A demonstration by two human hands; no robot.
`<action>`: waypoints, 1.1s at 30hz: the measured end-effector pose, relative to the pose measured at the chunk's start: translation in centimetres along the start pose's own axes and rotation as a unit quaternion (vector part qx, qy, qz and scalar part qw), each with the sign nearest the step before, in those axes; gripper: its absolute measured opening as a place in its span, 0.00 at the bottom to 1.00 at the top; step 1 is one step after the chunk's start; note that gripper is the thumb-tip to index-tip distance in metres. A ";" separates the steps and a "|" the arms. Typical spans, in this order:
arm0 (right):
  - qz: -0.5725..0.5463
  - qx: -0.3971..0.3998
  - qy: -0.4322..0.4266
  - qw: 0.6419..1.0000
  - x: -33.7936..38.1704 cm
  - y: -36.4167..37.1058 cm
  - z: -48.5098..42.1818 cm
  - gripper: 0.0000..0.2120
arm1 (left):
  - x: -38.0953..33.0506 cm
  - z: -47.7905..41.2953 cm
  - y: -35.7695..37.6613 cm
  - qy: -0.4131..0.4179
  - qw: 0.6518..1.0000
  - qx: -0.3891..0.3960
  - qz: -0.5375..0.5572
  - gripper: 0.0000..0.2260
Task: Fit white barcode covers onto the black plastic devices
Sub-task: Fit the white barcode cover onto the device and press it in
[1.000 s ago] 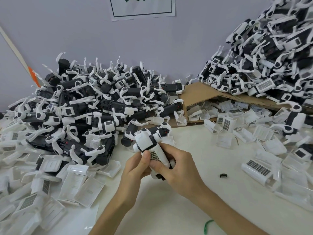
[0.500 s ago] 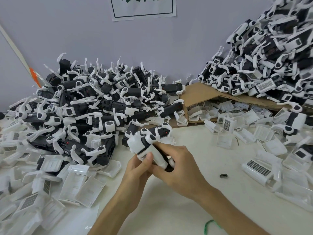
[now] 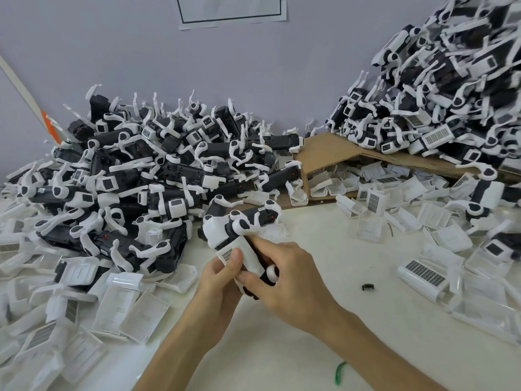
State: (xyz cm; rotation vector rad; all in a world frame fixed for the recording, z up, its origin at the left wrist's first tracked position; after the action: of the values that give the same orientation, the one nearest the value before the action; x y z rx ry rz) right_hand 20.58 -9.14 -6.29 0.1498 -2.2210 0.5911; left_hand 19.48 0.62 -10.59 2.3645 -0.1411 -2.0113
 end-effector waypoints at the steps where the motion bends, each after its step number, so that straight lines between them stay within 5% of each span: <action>1: -0.008 0.004 0.004 1.000 -0.2 0.1 0.0 0.13 | 0.1 0.0 -0.1 -0.001 1.000 -0.002 -0.004 0.27; 5: -0.072 0.009 0.019 0.997 -0.8 0.0 0.0 0.13 | 0.5 -0.1 -0.2 -0.010 1.000 -0.013 -0.001 0.30; 10: -0.240 -0.047 0.171 0.954 -4.0 -1.1 -0.4 0.13 | 0.4 -0.6 0.5 -0.002 0.999 0.025 0.031 0.18; 14: -0.241 -0.070 0.237 0.939 -5.6 -1.4 -0.2 0.17 | 1.1 -0.4 0.3 0.002 0.999 0.002 -0.046 0.18; 20: -0.185 -0.106 0.207 0.955 -5.8 -2.5 -0.2 0.08 | -0.7 0.0 -1.6 0.042 0.975 -0.133 -0.175 0.17; 26: -0.278 -0.019 0.199 0.940 -5.2 -0.6 -0.4 0.15 | -1.0 0.2 -2.0 0.067 0.952 -0.182 -0.238 0.23; 33: -0.276 -0.006 0.215 0.937 -6.0 -0.2 -0.2 0.12 | -1.8 0.5 -0.7 0.117 0.932 -0.140 -0.314 0.22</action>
State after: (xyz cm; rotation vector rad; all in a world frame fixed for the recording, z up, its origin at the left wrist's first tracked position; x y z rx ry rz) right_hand 24.70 -9.72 -10.59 0.5621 -1.6519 0.2634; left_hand 18.79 1.54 -8.97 2.6300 0.9542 -1.7369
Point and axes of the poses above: each hand's wrist, its own z-axis away from the middle knuckle, its own y-axis out of the palm, x = y × z, the point moved 9 cm from there along -z, towards the middle knuckle, and after that the axes turned 13 degrees about -z, right-handed, at the moved point
